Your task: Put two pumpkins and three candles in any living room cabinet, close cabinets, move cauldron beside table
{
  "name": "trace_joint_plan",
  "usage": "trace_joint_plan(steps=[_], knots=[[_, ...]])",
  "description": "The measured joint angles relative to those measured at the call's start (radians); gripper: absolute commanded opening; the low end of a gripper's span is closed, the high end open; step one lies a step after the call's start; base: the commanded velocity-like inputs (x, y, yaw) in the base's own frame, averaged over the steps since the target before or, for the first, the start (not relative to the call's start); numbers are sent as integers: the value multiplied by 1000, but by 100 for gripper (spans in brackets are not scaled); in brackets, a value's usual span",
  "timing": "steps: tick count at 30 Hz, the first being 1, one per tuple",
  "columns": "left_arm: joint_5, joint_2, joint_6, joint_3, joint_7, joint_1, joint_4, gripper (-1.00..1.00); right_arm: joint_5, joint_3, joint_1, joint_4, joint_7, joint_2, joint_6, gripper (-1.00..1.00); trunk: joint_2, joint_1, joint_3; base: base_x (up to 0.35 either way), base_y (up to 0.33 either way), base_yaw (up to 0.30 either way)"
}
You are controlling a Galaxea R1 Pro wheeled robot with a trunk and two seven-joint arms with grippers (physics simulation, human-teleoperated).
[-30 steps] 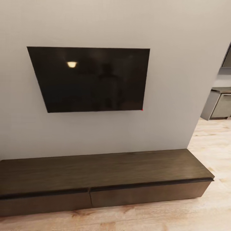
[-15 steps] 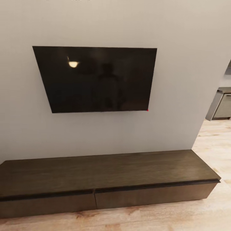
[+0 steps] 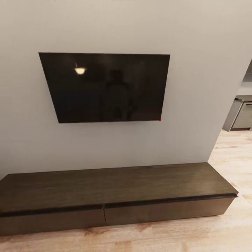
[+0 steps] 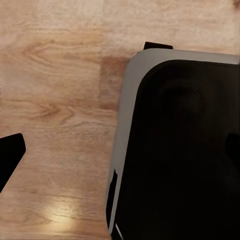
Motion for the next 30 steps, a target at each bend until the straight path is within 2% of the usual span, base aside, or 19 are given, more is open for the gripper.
trace_joint_plan(steps=[23, 30], knots=[[2, -4, 0, -3, 1, 0, 0, 100, 8, 5, 0, 0, 2, 0, 3, 100, 161, -88, 72, 0, 0, 0], [-5, -6, -1, -4, -1, 0, -1, 100, 6, 5, 0, 0, 0, 0, 4, 100, 161, -88, 72, 0, 0, 0]])
